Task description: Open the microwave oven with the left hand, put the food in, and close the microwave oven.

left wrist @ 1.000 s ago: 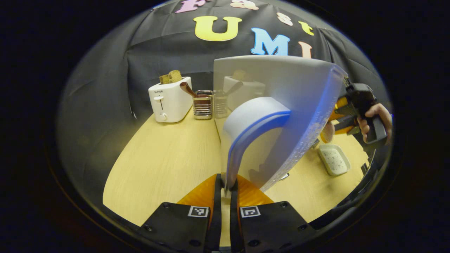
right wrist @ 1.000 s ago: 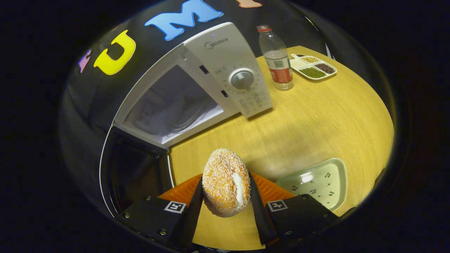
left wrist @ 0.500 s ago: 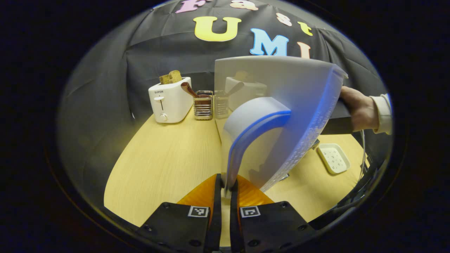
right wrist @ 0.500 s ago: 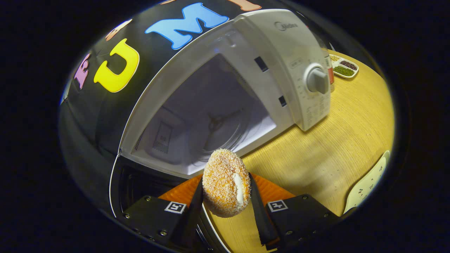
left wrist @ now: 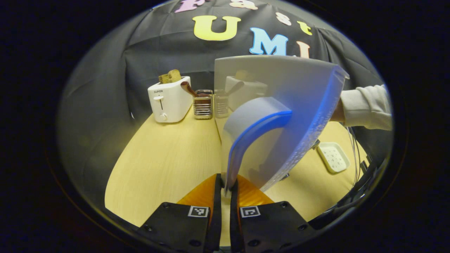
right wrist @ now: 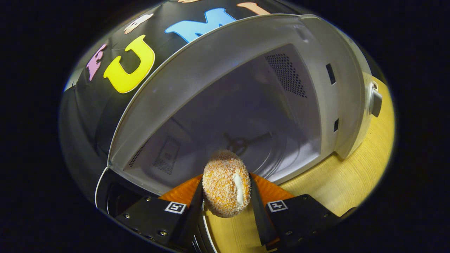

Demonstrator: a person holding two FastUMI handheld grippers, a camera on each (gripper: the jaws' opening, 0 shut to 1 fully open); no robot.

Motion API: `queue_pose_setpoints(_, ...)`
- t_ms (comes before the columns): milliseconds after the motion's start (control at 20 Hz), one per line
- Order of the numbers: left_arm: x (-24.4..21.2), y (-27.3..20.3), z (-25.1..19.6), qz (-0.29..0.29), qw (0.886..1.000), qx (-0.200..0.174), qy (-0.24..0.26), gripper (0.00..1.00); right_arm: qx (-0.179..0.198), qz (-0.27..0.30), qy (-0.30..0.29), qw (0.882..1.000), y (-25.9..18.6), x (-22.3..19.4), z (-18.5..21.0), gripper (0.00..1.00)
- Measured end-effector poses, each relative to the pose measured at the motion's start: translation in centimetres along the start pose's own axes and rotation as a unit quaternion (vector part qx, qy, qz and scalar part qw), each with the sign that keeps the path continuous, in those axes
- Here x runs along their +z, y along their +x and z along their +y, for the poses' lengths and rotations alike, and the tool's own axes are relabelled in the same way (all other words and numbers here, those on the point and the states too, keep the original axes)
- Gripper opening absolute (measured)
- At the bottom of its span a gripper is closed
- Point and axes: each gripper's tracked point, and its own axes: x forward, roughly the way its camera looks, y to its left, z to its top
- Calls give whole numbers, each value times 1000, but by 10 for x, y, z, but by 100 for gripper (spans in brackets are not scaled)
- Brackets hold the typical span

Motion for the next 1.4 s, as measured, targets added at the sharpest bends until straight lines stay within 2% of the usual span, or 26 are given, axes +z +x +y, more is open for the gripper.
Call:
queue_pose_setpoints(300,0,0,-2,1,1000,3,-2,18,-36,-76,-13,996,32,19,-15,68)
queue_pose_setpoints(450,-1,0,-4,3,1000,4,-2,18,-44,-77,-1,996,51,9,-14,70)
queue_pose_setpoints(500,0,2,-4,2,1000,4,-4,19,-29,-73,-10,997,36,3,-8,75)
queue_pose_setpoints(650,-1,1,-5,1,1000,6,-6,17,-26,-67,-56,996,48,5,-5,76)
queue_pose_setpoints(700,-1,1,-6,1,1000,7,-5,19,-25,-61,-52,996,44,6,-4,77)
queue_pose_setpoints(800,0,2,-6,0,1000,7,-4,17,-1,-67,-43,997,37,18,2,78)
queue_pose_setpoints(900,0,3,-5,-1,1000,7,-6,17,2,-90,-55,994,24,35,6,78)
queue_pose_setpoints(1050,-1,3,-6,-1,1000,8,-5,18,21,-79,-50,995,5,43,13,78)
queue_pose_setpoints(1150,-1,3,-7,-1,1000,9,-5,18,44,-60,-70,995,-27,44,20,78)
queue_pose_setpoints(1400,-1,3,-15,6,1000,9,7,18,72,-36,-125,989,-113,57,10,78)
